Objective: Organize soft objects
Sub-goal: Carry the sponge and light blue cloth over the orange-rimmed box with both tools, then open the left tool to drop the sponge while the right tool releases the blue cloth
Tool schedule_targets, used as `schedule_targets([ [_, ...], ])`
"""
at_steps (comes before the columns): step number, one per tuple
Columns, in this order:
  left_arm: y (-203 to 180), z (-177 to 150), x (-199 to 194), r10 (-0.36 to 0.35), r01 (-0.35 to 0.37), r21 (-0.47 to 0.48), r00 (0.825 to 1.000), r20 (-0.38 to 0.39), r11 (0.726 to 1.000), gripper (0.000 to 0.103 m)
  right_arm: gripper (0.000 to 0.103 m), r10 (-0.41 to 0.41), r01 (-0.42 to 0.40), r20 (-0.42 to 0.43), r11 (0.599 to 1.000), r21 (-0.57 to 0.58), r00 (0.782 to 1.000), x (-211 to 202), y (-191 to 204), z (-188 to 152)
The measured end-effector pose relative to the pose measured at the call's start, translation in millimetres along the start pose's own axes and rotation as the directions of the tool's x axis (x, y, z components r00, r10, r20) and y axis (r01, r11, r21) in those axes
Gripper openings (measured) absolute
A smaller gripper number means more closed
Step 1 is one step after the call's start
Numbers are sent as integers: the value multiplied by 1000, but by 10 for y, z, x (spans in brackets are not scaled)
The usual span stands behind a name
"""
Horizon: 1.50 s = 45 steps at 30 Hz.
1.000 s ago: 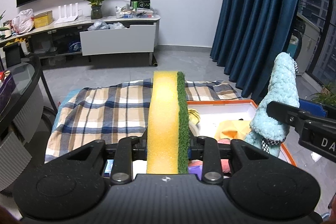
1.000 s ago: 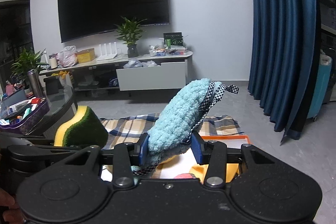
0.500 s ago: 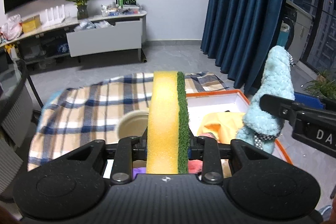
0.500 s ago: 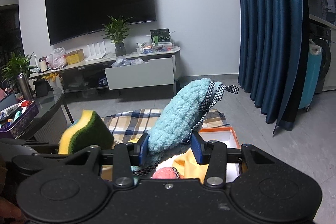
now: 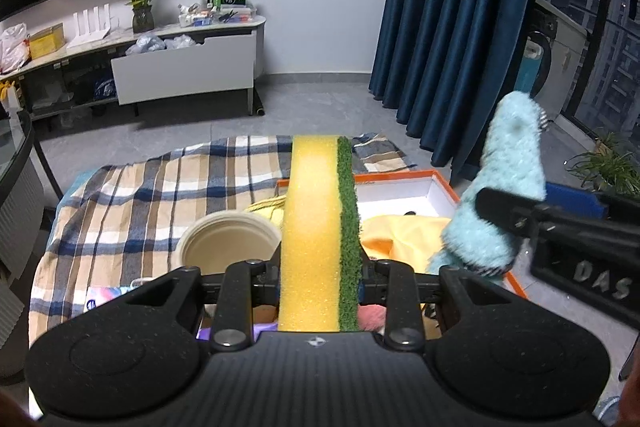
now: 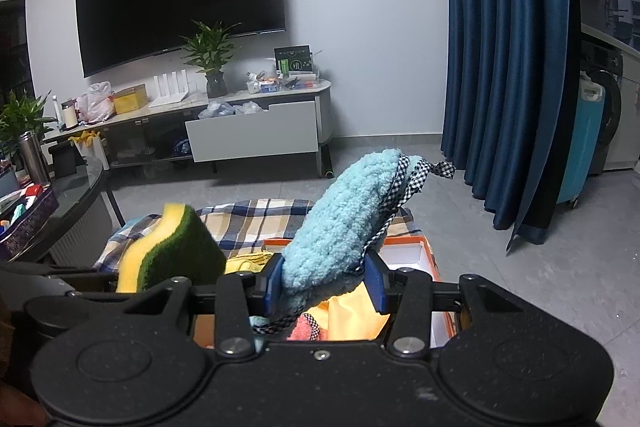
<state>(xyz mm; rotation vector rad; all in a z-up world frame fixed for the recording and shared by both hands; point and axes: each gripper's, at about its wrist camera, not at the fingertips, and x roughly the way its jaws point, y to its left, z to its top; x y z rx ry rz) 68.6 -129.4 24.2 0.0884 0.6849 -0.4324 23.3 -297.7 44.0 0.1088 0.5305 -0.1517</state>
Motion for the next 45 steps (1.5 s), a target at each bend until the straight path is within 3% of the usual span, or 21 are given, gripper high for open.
schedule_targets([
  [8,-188,59,44,-26,26,26,999,23,999,31,52,-27,28,-19,999,24,999,114,-213,5],
  [24,-342,112,530,-77,79,17,992,-103,997,31,55,-90,90,-116,996,-6,989,560,-583,-14],
  [27,-404,115,558,-112,116,25,987,-115,993,32,57,-97,94,-129,995,-25,987,661,-606,8],
  [29,-456,115,582,-127,131,31,985,-117,991,33,72,-127,123,-124,991,-45,984,719,-609,17],
  [30,-476,115,601,-133,138,31,984,-119,990,36,73,-153,148,-114,987,-56,982,727,-602,23],
  [32,-522,122,631,-142,147,33,982,-128,989,61,74,-157,153,-91,987,-58,983,694,-602,28],
  [34,-562,124,619,-145,151,45,982,-118,987,73,75,-133,131,-69,991,-31,989,614,-613,24],
  [45,-483,189,363,-78,81,60,995,-54,995,88,78,-102,101,39,994,34,994,111,-471,90],
])
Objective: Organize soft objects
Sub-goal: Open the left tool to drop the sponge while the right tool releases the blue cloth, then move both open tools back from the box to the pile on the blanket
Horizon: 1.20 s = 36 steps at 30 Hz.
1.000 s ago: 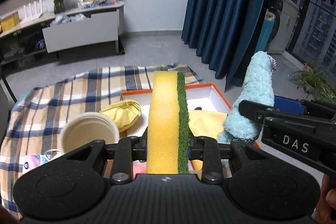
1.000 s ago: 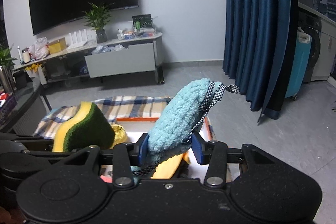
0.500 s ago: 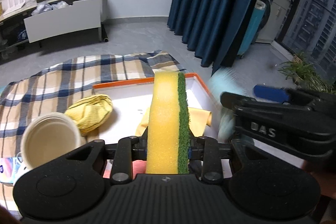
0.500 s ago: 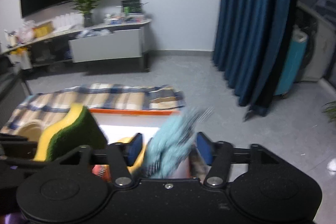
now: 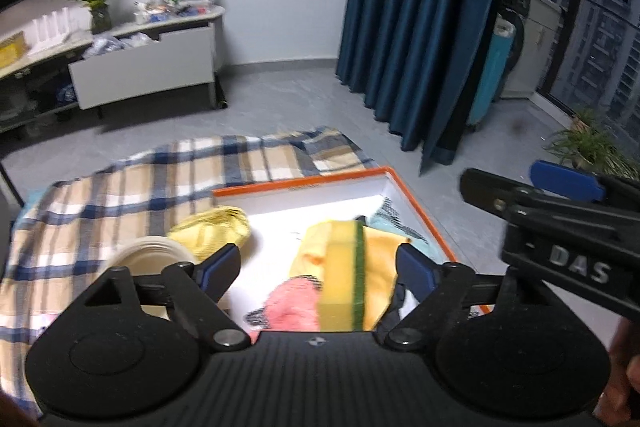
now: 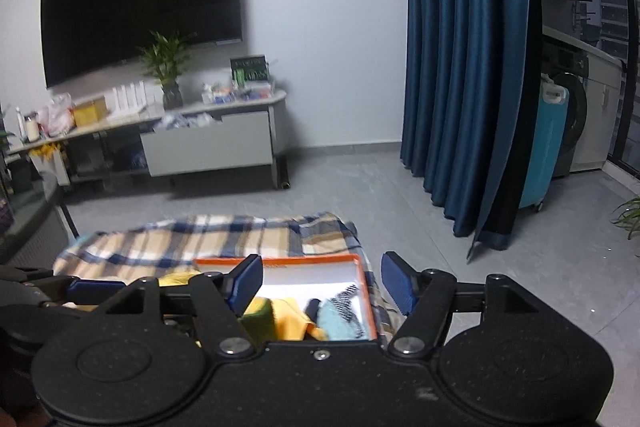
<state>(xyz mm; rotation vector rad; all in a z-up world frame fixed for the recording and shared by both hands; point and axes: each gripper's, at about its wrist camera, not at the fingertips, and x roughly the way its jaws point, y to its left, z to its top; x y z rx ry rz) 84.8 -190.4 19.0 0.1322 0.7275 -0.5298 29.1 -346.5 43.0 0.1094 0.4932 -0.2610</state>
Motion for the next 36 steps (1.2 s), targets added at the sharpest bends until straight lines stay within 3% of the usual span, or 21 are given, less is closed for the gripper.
schedule_targets([
  [10,381,-71,-487,85,-83,-31,994,73,996,90,78,113,-113,36,994,7,993,-267,443,21],
  [18,1042,-358,-829,164,-152,-111,980,112,982,90,78,211,-210,24,976,-56,977,-346,934,-25],
  [23,1505,-656,-805,245,-234,-140,967,66,962,90,78,250,-248,13,965,-82,968,-340,1154,-47],
  [25,1609,-781,-746,234,-227,-140,972,31,964,90,78,261,-259,7,961,-92,965,-335,1221,-58],
  [32,1557,-1195,-451,163,-163,28,987,5,986,90,78,260,-259,3,961,-99,965,-341,1285,-73],
  [36,1512,-1351,-238,146,-148,148,989,25,978,90,78,262,-262,-3,962,-73,965,-296,1236,-77],
])
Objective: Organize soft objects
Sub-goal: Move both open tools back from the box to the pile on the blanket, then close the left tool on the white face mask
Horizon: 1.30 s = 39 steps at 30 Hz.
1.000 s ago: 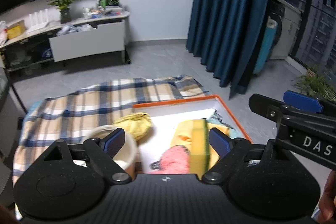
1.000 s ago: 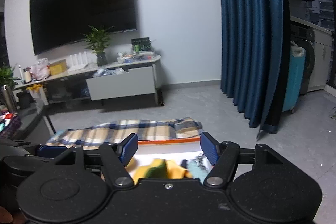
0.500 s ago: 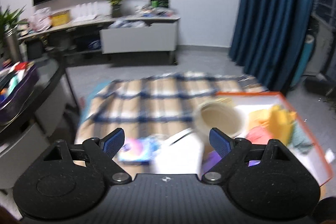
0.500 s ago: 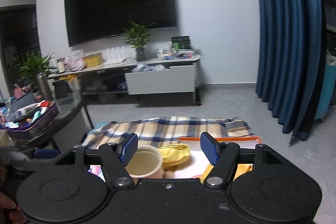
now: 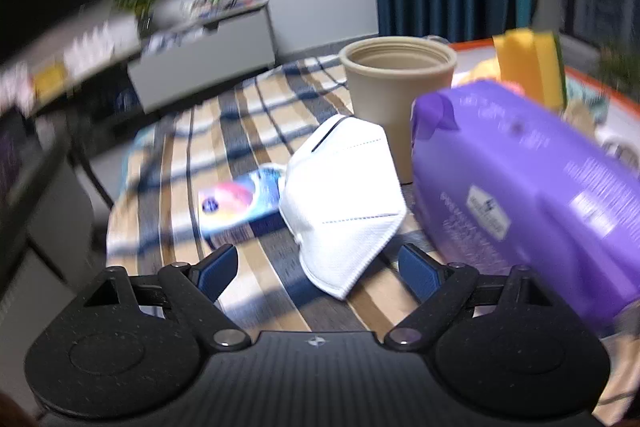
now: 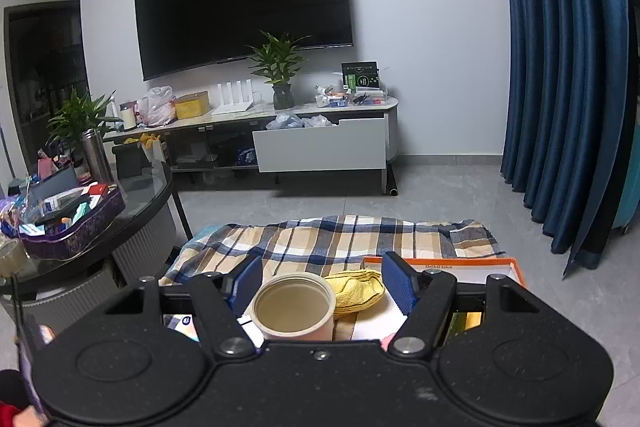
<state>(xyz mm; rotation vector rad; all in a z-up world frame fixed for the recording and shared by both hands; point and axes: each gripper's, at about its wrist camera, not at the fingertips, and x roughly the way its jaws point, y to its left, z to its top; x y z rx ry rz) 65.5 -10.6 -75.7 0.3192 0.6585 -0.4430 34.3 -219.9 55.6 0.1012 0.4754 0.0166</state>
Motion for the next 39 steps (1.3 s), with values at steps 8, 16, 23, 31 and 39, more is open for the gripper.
schedule_targets([
  [8,-57,93,289,46,-59,114,992,114,992,91,78,6,-6,-23,1000,3,1000,98,-13,-17],
  [16,7,175,470,62,-80,112,985,161,990,92,78,19,-18,-35,1000,21,999,176,-5,-11],
  [23,-10,290,662,90,-121,189,982,166,974,73,78,27,-26,-42,1000,12,999,220,47,-6],
  [31,25,413,651,5,-23,125,990,142,992,50,78,55,-55,-61,998,-11,997,277,212,2],
  [39,783,461,102,-83,144,-284,973,215,948,48,78,132,-134,-136,991,-10,982,509,553,-102],
])
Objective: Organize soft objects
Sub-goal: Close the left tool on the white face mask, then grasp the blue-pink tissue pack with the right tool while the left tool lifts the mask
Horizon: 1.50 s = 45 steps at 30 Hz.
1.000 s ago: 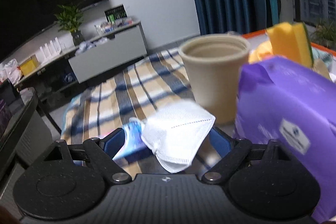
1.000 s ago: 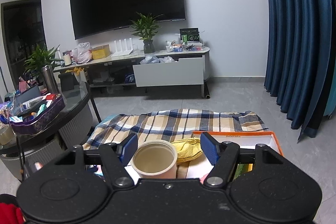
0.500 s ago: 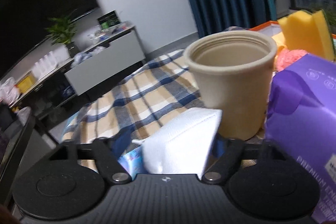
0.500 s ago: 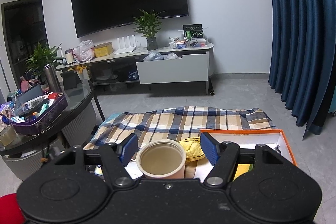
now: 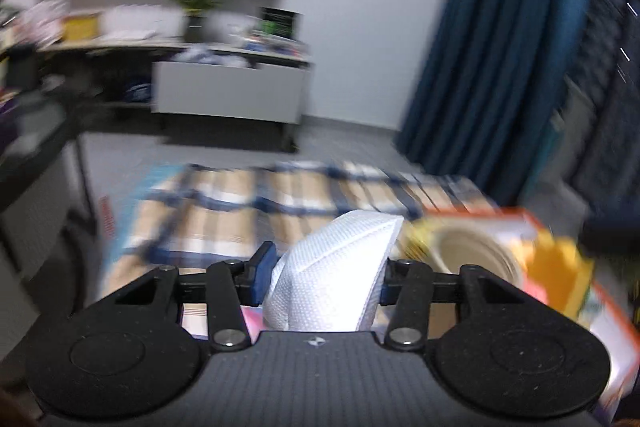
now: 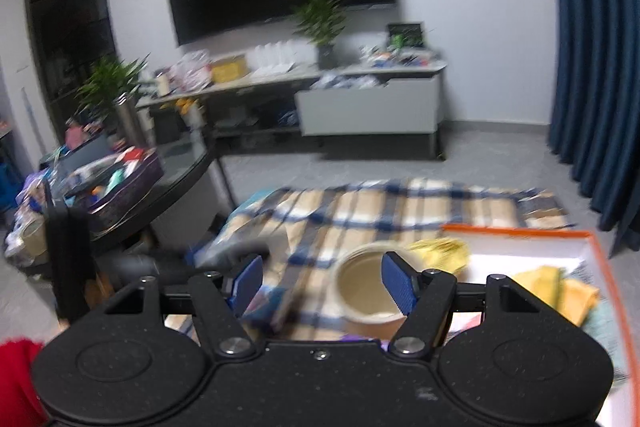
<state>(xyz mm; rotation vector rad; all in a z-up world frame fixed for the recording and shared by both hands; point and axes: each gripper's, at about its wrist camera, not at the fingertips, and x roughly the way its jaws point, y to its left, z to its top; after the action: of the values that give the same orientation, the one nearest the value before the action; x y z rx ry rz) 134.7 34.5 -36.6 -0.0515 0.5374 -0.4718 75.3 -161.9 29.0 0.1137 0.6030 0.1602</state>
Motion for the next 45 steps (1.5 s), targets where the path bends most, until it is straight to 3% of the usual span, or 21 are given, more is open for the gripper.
schedule_targets([
  [3,308,96,-250,65,-62,-104,998,26,993,48,78,41,-39,-62,999,32,997,250,183,-98],
  [9,677,109,-567,227,-223,-111,973,31,969,48,78,40,-29,-152,997,77,988,858,593,-305],
  [18,895,31,-699,248,-237,-179,968,42,955,48,84,-36,63,-244,993,105,969,1620,890,-458],
  [20,897,12,-686,254,-242,-180,966,43,953,48,90,-68,90,-255,993,76,965,1724,934,-469],
  [24,955,-11,-645,260,-248,-209,965,30,946,48,92,-149,151,-245,988,-14,958,1864,1026,-460],
  [28,941,-24,-695,276,-263,-219,961,29,940,48,92,-180,184,-253,983,-9,951,1913,964,-424],
  [31,935,-21,-738,286,-272,-231,958,27,934,48,91,-162,169,-316,986,-6,935,2016,898,-467],
  [39,858,-73,-833,296,-283,-256,955,12,924,48,88,-60,75,-234,996,54,970,1682,834,-444],
  [45,709,-37,-896,296,-284,-270,955,5,920,48,88,-54,56,-152,998,6,987,1207,862,-260],
])
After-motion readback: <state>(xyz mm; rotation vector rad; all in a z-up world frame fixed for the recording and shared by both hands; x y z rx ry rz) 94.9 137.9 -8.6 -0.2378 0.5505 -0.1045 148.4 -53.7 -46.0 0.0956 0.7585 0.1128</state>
